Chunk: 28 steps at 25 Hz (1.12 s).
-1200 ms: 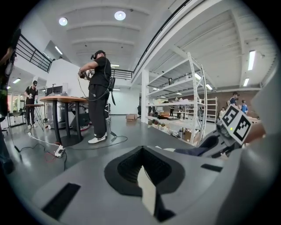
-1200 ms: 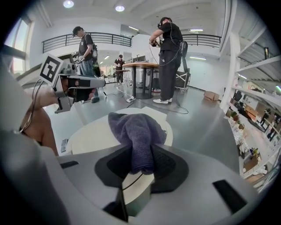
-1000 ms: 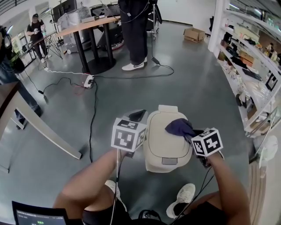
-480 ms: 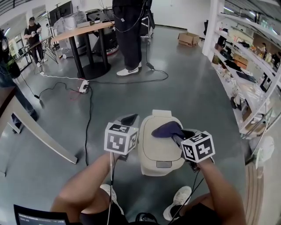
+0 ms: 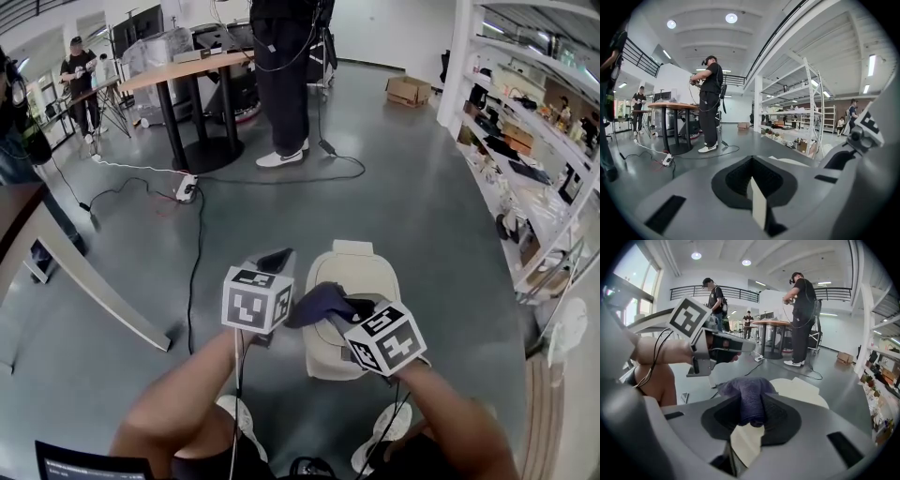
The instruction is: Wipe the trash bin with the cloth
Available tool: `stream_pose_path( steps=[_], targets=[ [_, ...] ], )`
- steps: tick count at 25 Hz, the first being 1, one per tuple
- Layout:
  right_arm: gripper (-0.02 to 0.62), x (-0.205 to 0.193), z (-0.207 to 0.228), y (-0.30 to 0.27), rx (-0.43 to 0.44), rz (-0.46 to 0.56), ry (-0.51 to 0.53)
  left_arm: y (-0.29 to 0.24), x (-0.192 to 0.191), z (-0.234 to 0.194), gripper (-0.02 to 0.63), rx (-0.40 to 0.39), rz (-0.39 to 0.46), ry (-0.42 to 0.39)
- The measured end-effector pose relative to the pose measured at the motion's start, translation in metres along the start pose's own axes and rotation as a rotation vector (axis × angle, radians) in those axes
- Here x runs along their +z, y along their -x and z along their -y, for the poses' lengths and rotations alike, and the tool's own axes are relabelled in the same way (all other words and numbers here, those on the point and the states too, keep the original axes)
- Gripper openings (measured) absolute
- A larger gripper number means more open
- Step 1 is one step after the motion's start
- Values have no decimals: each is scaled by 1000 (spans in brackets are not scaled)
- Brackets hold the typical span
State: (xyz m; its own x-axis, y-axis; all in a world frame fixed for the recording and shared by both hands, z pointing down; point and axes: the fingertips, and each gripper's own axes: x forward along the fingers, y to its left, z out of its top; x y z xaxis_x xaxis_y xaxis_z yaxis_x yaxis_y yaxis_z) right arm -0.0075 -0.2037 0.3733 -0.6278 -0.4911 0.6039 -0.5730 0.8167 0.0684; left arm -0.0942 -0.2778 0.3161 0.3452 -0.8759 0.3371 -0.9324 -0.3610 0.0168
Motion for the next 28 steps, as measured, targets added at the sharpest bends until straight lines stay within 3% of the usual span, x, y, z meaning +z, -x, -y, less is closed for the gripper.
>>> stream_pose_path(
  steps=[10,28],
  targets=[
    [98,-27,-39,-25,36,-152,156,5,2,-1,-2,-4,11,-2],
    [98,-38,-20,-11,19,-145,105,6,1,0,-3,-2,8,-10]
  ],
)
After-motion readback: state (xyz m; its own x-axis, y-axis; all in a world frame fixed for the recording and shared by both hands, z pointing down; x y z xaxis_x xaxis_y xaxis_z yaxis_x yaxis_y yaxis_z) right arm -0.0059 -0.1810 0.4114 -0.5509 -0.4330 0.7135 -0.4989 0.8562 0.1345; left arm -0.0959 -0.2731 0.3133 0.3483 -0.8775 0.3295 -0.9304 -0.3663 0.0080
